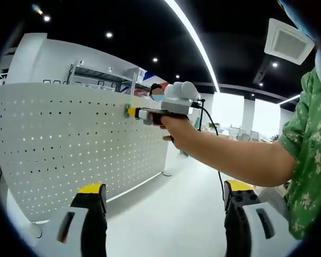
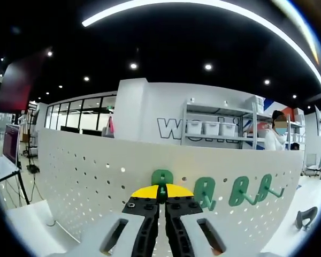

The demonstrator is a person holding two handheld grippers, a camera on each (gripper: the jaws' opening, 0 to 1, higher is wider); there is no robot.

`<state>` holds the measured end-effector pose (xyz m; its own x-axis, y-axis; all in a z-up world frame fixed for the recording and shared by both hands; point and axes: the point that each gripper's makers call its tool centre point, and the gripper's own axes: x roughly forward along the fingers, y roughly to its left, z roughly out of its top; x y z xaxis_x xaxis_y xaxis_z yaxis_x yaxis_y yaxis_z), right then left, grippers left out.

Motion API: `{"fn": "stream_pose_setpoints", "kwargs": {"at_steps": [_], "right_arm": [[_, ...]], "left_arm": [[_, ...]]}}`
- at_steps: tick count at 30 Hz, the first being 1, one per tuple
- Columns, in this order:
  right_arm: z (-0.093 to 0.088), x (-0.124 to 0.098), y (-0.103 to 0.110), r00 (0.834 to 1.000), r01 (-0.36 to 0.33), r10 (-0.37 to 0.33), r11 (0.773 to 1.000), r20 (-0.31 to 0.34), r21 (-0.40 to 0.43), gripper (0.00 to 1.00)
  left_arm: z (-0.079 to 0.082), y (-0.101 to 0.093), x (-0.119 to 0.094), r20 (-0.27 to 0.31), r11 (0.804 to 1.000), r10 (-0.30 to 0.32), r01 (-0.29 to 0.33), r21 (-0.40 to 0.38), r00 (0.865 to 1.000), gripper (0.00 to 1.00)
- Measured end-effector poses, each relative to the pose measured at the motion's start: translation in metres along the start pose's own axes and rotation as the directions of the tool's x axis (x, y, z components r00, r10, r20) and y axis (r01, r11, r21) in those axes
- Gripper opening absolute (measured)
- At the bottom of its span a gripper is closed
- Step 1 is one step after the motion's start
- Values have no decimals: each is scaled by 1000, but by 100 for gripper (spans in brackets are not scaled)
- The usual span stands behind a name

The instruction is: Insert the hook assembly into the mounting plate slot until the hook locks in place.

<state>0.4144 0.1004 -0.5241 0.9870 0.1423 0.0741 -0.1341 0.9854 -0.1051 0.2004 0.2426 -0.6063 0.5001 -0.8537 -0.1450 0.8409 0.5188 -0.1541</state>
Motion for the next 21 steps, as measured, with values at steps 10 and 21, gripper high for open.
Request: {"fn": "stream_pose_setpoints", "kwargs": {"at_steps": [10, 21], "right_arm": [[-1, 1, 0, 1000, 6, -6, 1000, 0, 3, 1], [-2, 2, -1, 1000, 8, -7, 998, -18, 64, 2]], "left_arm": [[-1, 1, -1, 1, 1000, -1, 1, -3, 1000, 92], [-2, 2, 0, 0, 1000, -5, 5, -2, 1000, 92]]}}
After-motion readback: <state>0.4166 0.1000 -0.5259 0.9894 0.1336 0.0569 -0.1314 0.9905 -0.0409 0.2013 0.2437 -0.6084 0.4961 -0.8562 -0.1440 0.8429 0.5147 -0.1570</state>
